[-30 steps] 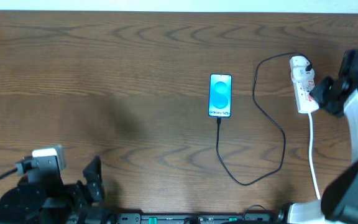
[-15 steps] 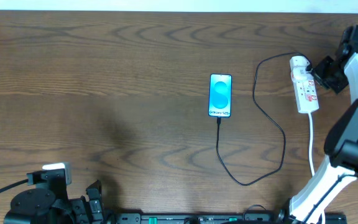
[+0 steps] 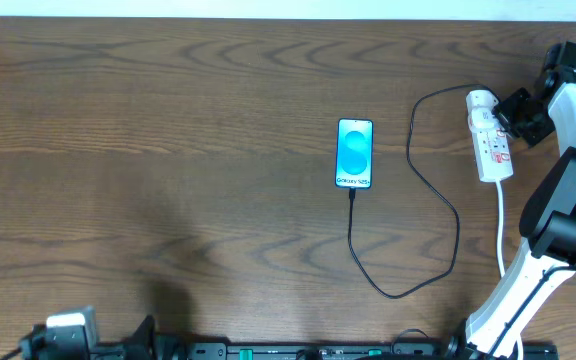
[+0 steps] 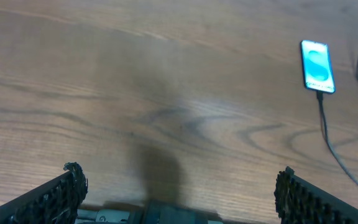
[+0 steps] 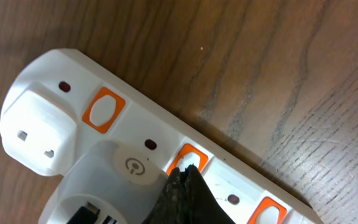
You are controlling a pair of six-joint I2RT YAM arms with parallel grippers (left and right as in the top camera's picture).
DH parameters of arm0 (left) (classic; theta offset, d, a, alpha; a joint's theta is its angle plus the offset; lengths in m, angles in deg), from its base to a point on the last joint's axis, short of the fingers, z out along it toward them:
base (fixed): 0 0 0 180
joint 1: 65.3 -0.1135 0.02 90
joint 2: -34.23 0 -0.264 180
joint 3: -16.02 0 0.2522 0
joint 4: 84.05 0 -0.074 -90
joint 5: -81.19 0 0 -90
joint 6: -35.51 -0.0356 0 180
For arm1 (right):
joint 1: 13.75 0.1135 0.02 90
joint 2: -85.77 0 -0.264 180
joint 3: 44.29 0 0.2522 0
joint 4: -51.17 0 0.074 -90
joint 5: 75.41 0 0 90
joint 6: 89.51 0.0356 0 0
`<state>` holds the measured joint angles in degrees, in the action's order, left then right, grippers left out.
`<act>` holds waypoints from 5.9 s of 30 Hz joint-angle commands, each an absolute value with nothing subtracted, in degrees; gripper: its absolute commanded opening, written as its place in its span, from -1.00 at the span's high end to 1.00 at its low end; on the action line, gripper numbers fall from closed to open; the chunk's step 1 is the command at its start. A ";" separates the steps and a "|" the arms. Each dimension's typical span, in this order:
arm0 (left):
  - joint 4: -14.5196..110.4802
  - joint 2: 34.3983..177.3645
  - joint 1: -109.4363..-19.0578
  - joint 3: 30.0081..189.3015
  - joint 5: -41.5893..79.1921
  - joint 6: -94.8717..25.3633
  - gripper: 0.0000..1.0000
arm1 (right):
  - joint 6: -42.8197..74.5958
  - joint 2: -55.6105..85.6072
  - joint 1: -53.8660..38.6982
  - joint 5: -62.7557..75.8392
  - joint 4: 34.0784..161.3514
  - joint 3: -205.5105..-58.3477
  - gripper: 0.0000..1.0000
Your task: Plug charger to phone and switch on socket
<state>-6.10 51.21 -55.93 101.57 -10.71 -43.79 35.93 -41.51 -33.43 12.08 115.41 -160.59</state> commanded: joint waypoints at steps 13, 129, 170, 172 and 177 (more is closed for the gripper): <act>-6.19 43.25 -56.13 101.48 -11.67 -43.27 -0.96 | 37.02 -47.48 -29.12 7.91 115.67 -161.86 0.98; -6.30 34.40 -58.68 101.57 -11.67 -43.29 -0.96 | 2.38 44.41 -23.79 -8.20 124.98 -112.49 -0.98; -6.30 34.40 -58.71 101.57 -11.67 -43.27 -0.97 | 3.45 66.09 -21.58 -16.18 104.02 -86.94 -0.99; -6.30 34.40 -58.71 101.57 -11.65 -43.27 -0.96 | 3.76 69.74 -20.99 -13.40 102.99 -85.41 -0.98; -6.30 34.40 -58.71 101.57 -11.67 -43.29 -0.96 | 7.54 77.45 -19.62 -6.65 98.03 -81.65 -0.98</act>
